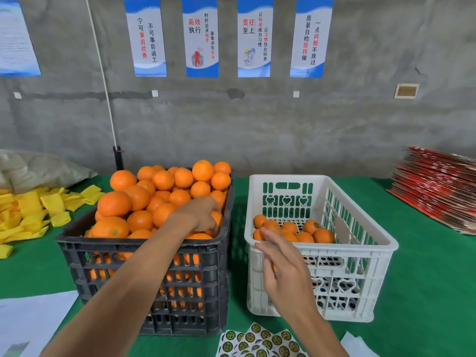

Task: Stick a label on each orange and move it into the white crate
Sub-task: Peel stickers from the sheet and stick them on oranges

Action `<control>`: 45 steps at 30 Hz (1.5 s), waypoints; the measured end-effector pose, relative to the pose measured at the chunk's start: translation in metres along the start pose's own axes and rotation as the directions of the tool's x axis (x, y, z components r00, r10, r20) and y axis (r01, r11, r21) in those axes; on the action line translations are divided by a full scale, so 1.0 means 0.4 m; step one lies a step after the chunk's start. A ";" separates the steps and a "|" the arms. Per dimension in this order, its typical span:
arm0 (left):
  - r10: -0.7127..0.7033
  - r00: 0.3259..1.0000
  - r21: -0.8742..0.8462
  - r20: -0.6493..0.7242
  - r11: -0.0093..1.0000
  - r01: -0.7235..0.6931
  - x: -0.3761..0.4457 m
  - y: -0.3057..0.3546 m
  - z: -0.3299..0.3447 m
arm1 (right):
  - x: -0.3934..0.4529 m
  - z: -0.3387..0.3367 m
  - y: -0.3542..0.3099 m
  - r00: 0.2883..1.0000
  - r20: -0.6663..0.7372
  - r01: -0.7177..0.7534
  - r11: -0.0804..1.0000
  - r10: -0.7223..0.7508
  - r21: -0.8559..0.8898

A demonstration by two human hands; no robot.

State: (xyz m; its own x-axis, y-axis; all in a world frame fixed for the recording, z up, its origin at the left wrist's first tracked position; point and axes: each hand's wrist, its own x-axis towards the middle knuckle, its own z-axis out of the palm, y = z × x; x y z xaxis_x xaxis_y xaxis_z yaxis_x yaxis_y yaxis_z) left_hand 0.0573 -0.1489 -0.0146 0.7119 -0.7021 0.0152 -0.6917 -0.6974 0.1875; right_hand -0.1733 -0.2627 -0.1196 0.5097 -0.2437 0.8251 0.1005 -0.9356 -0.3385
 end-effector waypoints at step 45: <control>-0.282 0.956 -0.962 -0.076 0.274 0.005 -0.458 0.096 0.665 | -0.368 0.063 0.061 0.716 0.628 -0.416 0.909 0.306 0.030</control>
State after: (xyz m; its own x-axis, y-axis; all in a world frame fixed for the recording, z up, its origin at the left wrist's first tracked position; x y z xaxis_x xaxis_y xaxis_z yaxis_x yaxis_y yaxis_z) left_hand -0.1318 -0.0853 -0.2715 0.8851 -0.4640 0.0358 -0.0696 -0.0559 0.9960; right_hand -0.2244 -0.2434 -0.2608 0.9321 -0.3003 0.2027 -0.0944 -0.7415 -0.6643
